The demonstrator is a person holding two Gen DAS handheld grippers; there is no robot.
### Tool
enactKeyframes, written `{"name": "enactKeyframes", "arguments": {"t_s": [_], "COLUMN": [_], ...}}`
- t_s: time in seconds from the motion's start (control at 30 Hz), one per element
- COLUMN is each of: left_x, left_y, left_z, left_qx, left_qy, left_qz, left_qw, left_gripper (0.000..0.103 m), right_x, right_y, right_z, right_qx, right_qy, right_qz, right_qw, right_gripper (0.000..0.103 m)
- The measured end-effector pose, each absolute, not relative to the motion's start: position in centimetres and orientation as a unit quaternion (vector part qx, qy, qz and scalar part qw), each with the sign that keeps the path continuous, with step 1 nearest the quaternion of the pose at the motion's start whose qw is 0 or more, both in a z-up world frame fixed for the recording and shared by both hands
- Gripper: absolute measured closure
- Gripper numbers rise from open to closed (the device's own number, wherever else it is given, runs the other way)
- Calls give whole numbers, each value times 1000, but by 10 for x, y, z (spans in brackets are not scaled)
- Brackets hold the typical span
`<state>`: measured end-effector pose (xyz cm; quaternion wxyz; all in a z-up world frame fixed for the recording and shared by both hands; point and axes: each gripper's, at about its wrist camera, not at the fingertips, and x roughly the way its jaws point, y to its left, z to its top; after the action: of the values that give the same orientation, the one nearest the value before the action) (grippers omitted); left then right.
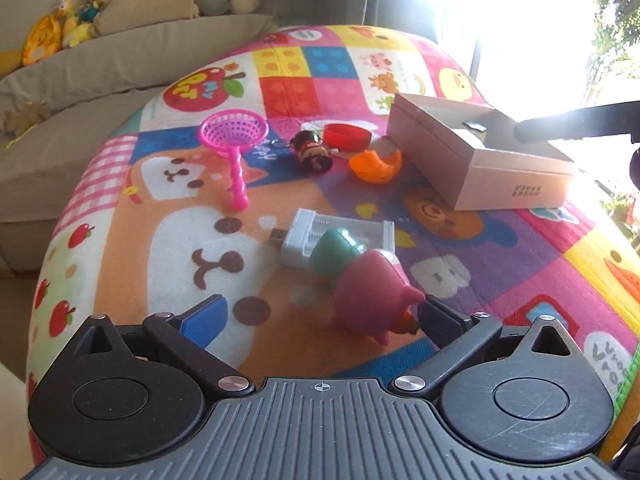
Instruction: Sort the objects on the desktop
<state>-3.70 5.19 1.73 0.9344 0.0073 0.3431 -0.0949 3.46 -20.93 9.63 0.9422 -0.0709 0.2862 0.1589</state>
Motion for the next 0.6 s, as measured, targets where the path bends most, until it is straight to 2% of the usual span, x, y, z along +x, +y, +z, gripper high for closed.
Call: {"name": "enactKeyframes", "arguments": {"t_s": [0.03, 0.17, 0.2, 0.23, 0.3, 0.37, 0.6], "left_x": [-39, -39, -38, -38, -38, -39, -37], "left_y": [52, 51, 50, 48, 46, 47, 57], "left_z": [16, 13, 13, 14, 16, 19, 27], "left_qx": [8, 6, 8, 15, 34, 44, 48], "left_qy": [350, 363, 364, 364, 357, 351, 351], "left_qz": [-87, -58, -51, -41, -20, -3, 32], "left_qw": [933, 930, 930, 931, 933, 935, 935], "left_gripper": [0, 0, 0, 0, 0, 0, 0], "right_x": [34, 55, 63, 74, 92, 101, 92], "right_y": [-221, -282, -292, -305, -319, -321, -283], "right_z": [97, 86, 81, 73, 58, 49, 51], "right_qx": [-57, 14, 24, 37, 65, 89, 77], "right_qy": [272, 267, 274, 290, 323, 340, 315], "right_qz": [136, 31, 12, -5, -7, 12, 68], "right_qw": [951, 963, 961, 956, 944, 936, 944], "right_gripper": [26, 26, 30, 39, 50, 51, 48]}}
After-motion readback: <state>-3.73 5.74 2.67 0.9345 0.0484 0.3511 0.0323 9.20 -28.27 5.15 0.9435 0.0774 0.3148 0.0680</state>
